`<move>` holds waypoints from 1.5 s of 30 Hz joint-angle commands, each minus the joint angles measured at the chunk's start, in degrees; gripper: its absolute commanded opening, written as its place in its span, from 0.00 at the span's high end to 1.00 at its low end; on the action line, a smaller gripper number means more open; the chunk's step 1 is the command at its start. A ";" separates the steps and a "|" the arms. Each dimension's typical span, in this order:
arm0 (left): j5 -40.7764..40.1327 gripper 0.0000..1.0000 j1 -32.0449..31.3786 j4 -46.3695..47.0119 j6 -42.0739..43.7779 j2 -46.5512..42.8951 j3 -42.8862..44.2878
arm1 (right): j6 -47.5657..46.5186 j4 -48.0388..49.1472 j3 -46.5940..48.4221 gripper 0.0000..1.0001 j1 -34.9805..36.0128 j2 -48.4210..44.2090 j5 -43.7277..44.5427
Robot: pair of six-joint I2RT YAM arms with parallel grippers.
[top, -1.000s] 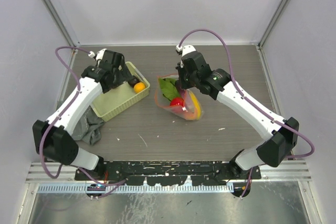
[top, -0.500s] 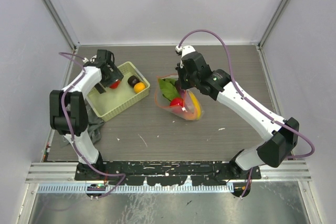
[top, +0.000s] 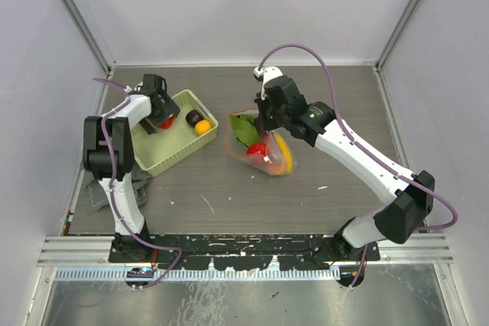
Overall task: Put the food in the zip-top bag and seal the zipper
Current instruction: Pick up the fake fruit from the bin.
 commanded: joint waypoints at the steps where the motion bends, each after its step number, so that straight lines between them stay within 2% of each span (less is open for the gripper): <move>1: 0.86 0.02 0.85 2.71 0.72 1.11 3.23 | -0.99 3.18 0.47 1.00 -0.09 -1.23 -0.44; 13: 1.63 0.36 0.85 0.53 0.25 -3.95 0.32 | 0.08 3.18 0.34 1.00 -0.04 -1.82 -1.06; 23: 7.02 0.39 0.75 -1.40 -0.46 -12.78 -5.75 | 1.85 3.51 -0.83 1.00 -0.06 -2.02 -1.01; 27: 8.26 0.43 0.59 -1.72 -1.29 -17.59 -9.33 | 2.65 3.79 -0.95 1.00 -0.08 -1.92 -1.18; 34: 11.77 0.45 -0.19 -2.56 -3.01 -27.15 -13.98 | 3.93 4.14 -1.19 1.00 -0.08 -2.36 -1.00; 39: 14.65 0.46 -3.29 -2.72 -3.92 -35.24 -16.42 | 4.95 4.30 -1.34 1.00 -0.02 -2.32 -1.18; 45: 14.50 0.46 -9.88 -4.44 -3.68 -43.47 -16.78 | 5.63 4.35 -1.55 1.00 -0.08 -2.96 -0.89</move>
